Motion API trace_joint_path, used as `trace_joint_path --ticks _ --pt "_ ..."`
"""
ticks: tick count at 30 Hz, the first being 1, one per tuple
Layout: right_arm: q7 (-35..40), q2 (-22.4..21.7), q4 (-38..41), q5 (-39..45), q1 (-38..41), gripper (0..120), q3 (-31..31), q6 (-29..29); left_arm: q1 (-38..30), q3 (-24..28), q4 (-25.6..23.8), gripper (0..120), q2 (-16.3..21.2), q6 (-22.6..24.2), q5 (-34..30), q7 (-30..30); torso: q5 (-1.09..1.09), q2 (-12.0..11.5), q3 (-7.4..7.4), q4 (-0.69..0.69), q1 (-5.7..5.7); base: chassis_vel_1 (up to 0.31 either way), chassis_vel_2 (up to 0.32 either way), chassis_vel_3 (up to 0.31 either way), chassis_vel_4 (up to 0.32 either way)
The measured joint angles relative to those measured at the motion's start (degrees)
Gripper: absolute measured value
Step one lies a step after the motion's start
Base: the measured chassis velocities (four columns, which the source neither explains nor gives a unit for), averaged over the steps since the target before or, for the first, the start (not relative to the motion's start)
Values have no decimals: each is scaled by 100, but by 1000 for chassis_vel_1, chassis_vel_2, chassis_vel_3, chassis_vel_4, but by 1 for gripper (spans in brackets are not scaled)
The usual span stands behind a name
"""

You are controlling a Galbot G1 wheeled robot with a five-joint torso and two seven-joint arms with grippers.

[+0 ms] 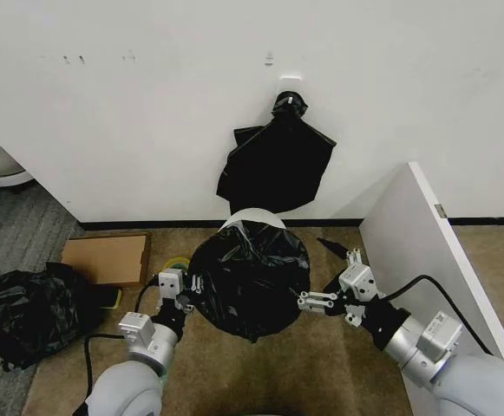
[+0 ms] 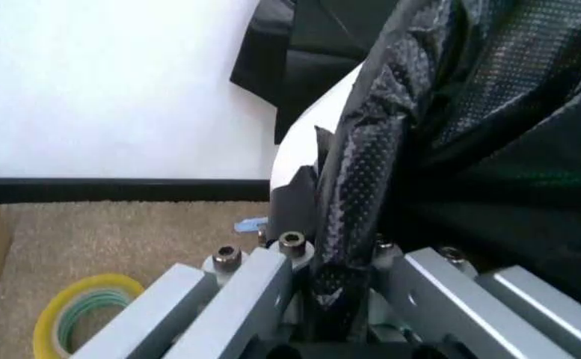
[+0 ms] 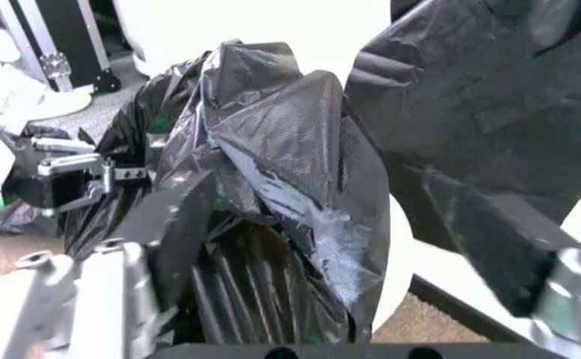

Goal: Place the garbage bag over the trash bin.

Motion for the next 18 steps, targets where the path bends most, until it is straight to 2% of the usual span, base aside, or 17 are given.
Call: trace_joint_path --ticks 2,7,11,15,16,18 --pt "53 -8 -4 206 96 65 -16 -67 -1 9 0 0 19 -2 5 6 0 0 0 1 0 0 0 0 0" --pt "73 -18 -14 342 194 51 -73 -132 1 9 -9 0 32 -5 0 1 0 0 0 1 0 0 0 0 0" --pt "86 -13 6 603 193 31 -110 -294 -7 12 -8 0 33 -4 -33 -34 0 0 0 0 0 0 0 0 0" --pt "109 -12 13 743 221 21 -112 -350 -10 30 -9 0 30 0 -43 -38 0 0 0 0 0 0 0 0 0" --pt "122 -19 12 788 268 14 -123 -361 -13 53 -10 0 26 3 -44 -39 0 0 0 0 0 0 0 0 0" --pt "129 -22 12 805 285 12 -129 -362 -14 63 -11 0 24 4 -44 -39 0 0 0 0 0 0 0 0 0"
